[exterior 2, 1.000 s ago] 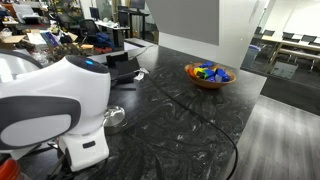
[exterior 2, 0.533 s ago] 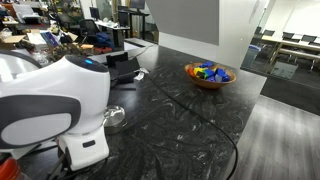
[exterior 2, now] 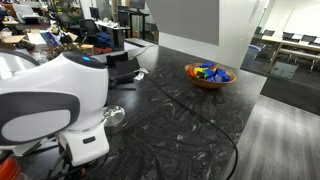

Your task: Pick up the scissors and place them inside the box

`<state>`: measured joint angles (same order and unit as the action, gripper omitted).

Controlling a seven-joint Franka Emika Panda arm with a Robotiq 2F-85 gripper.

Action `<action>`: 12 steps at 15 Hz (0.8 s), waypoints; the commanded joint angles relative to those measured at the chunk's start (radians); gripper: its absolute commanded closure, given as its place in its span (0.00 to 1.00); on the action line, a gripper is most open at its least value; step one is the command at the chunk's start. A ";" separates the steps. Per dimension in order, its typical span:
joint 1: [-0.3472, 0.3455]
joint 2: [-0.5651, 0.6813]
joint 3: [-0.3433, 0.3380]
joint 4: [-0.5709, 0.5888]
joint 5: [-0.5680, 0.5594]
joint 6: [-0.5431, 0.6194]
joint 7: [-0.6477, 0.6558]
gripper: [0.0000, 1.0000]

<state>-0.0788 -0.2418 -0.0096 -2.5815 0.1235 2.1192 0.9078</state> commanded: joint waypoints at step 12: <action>-0.032 -0.125 0.044 0.083 -0.241 -0.080 0.072 0.98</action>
<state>-0.0792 -0.3137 0.0056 -2.5157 -0.0380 2.0990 0.9563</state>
